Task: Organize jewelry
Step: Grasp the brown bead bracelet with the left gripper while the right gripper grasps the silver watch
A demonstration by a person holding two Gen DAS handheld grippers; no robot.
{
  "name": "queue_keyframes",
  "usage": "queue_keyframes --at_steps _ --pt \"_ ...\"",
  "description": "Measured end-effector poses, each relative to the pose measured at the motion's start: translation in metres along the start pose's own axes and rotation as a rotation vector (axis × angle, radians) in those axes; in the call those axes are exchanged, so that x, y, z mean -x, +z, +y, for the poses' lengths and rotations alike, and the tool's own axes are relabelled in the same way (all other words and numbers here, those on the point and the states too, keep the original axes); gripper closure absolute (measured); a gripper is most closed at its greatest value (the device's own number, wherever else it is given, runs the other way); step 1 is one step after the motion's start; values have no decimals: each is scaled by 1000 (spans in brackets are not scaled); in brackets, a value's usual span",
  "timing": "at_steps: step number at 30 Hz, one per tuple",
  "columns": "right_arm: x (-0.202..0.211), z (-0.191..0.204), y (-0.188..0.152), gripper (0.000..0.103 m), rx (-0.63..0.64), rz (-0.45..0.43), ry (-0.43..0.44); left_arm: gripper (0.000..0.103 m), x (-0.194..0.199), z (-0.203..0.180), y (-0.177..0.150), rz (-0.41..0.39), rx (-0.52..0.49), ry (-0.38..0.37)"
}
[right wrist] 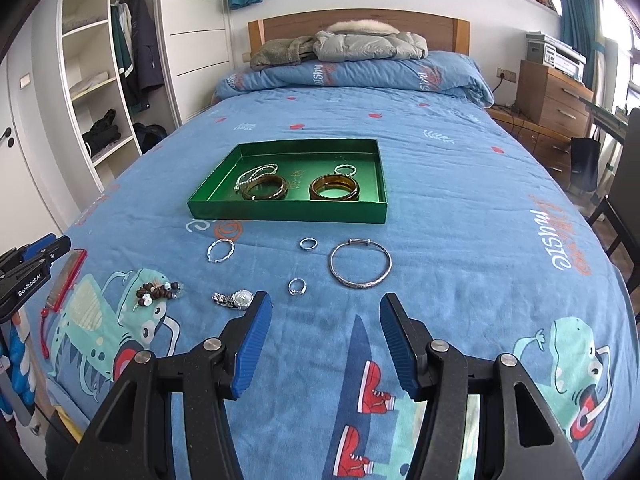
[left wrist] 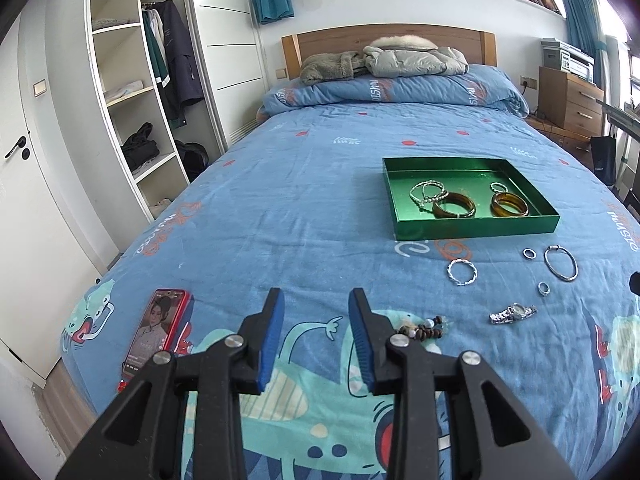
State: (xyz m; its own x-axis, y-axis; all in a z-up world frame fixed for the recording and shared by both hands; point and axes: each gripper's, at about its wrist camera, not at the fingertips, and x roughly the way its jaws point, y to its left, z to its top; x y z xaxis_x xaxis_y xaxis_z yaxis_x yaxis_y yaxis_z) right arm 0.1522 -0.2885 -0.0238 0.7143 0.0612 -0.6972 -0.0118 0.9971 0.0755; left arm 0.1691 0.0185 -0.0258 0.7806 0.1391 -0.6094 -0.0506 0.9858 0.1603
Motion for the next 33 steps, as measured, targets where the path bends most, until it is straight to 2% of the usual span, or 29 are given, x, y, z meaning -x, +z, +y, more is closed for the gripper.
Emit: queue_keyframes --at_steps 4,8,12,16,21,25,28,33 --pt "9 -4 -7 47 -16 -3 -10 68 4 10 -7 4 14 -20" --pt "14 -10 -16 47 -31 -1 -15 68 0 25 -28 33 32 -59" --pt "10 -14 -29 47 -43 11 -7 68 -6 30 -54 67 18 -132" --pt "-3 -15 -44 47 -49 35 19 68 -12 20 -72 119 1 -236" --pt "-27 -6 -55 47 -47 74 68 68 -32 -2 -67 150 -26 -347" --pt "-47 11 -57 47 -12 98 121 65 -49 -17 -58 149 -70 -404" --pt "-63 24 -56 47 21 117 162 54 -63 -29 -50 133 -135 -419" --pt "-96 49 -53 47 93 154 221 51 -94 -46 -41 136 -226 -446"
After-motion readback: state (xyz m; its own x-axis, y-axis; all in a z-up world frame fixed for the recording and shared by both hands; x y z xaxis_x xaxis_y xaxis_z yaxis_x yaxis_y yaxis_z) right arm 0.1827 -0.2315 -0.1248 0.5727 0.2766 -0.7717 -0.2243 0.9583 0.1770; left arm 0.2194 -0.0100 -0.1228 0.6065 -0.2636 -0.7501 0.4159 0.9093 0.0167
